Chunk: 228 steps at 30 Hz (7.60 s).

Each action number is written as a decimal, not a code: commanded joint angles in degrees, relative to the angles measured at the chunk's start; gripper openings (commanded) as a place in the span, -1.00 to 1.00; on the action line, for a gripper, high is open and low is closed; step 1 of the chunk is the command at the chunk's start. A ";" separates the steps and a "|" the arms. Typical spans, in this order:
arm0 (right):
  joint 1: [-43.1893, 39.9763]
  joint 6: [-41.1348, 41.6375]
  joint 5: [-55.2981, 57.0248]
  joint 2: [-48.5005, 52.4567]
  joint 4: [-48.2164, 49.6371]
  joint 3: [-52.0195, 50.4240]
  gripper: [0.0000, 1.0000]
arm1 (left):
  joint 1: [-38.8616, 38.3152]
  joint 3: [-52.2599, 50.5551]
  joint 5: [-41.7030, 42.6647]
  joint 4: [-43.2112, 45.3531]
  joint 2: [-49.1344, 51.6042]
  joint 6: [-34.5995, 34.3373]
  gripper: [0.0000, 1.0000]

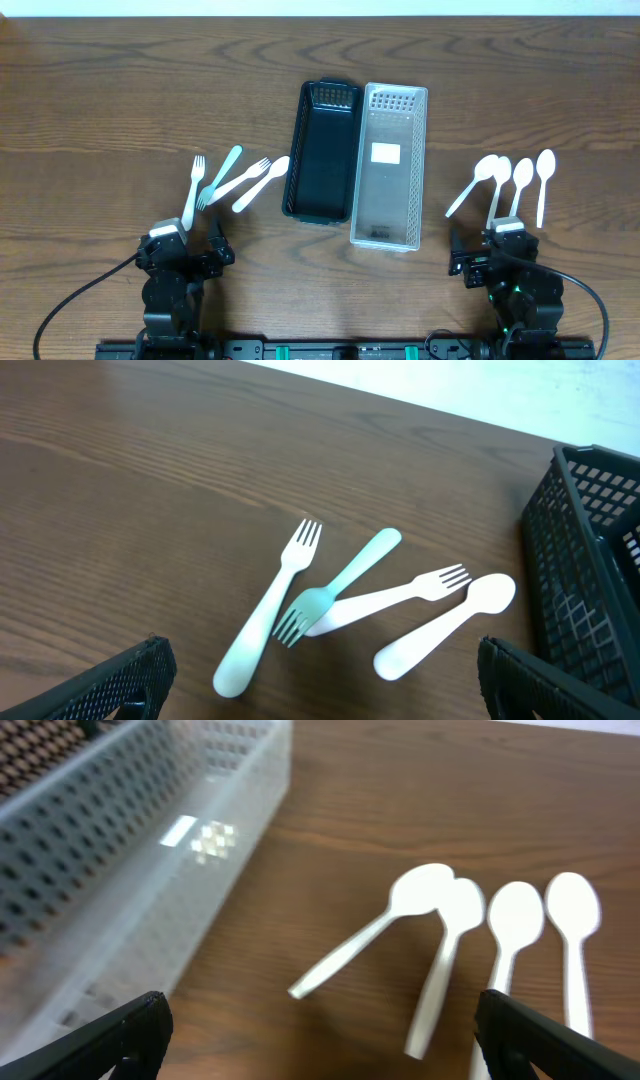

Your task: Pack container

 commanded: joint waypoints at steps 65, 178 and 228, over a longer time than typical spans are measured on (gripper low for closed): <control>-18.21 15.56 9.55 106.97 -18.01 60.67 0.11 | 0.37 53.20 8.09 -25.20 62.25 6.10 0.96; -27.47 6.01 5.95 108.43 -5.99 58.12 -0.86 | 0.37 53.16 8.11 -26.64 62.25 6.23 0.96; -2.97 22.71 5.66 85.22 -10.40 68.17 0.15 | 0.37 53.16 8.11 -26.64 62.25 6.23 0.96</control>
